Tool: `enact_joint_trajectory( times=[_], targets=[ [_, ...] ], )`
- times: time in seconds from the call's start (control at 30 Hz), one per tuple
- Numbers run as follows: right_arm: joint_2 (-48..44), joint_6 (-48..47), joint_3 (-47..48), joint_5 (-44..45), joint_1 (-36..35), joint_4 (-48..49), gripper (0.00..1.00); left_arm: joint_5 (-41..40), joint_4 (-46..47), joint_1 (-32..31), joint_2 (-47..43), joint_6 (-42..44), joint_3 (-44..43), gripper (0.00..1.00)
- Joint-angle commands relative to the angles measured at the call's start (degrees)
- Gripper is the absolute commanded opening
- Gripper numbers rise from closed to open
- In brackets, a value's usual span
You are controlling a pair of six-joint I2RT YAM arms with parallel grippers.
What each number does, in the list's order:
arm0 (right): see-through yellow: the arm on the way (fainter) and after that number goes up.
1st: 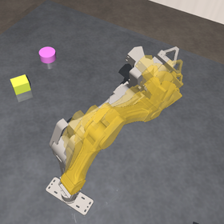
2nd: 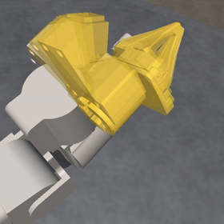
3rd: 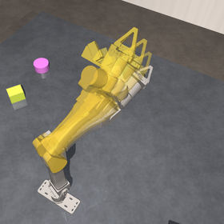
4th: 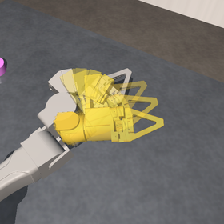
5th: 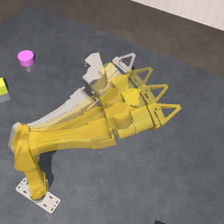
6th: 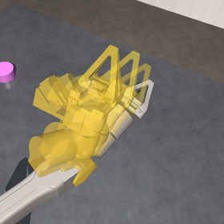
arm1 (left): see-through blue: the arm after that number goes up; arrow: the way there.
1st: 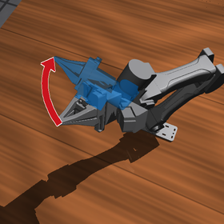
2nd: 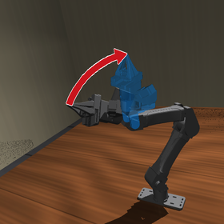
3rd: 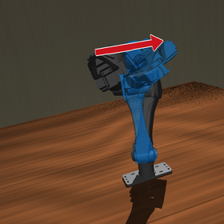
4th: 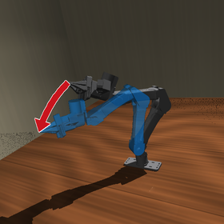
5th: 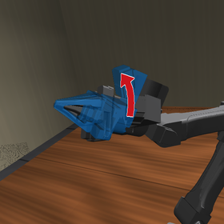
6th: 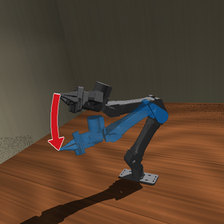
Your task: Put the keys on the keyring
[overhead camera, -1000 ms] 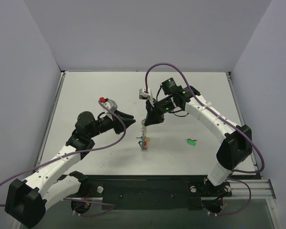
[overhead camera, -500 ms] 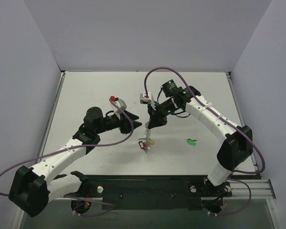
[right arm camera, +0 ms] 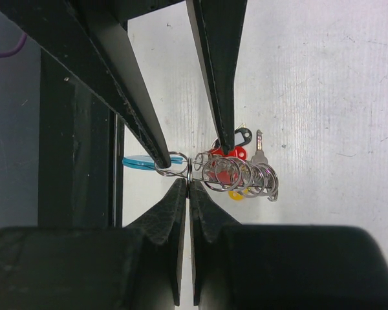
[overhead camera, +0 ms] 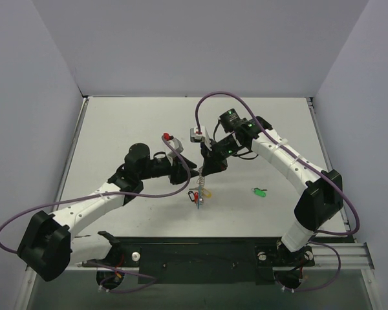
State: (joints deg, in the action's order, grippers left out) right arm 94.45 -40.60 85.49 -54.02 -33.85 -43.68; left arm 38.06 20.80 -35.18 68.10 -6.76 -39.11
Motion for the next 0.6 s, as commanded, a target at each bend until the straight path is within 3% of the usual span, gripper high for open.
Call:
enact_joint_trajectory(
  times=[0.0,0.2,0.43,0.57],
  targets=[
    [-2.3,-0.8,2.0,-3.1,-0.3,-1.5,0.0,2.5,3.0,-0.3,1.0,0.1,-2.4,0.43],
    [-2.4,-0.8,2.0,-3.3,-0.3,-1.5,0.0,3.4,4.1,-0.9,2.8,-0.4,-2.6,0.39],
    [-2.3,-0.8,1.9,-3.5,-0.3,-1.4,0.0,4.7,4.3,-1.2,3.5,-0.4,-3.0,0.21],
    [-2.3,-0.7,1.9,-3.5,-0.3,-1.5,0.0,4.5,4.5,-1.4,3.4,-0.7,-2.9,0.22]
  ],
)
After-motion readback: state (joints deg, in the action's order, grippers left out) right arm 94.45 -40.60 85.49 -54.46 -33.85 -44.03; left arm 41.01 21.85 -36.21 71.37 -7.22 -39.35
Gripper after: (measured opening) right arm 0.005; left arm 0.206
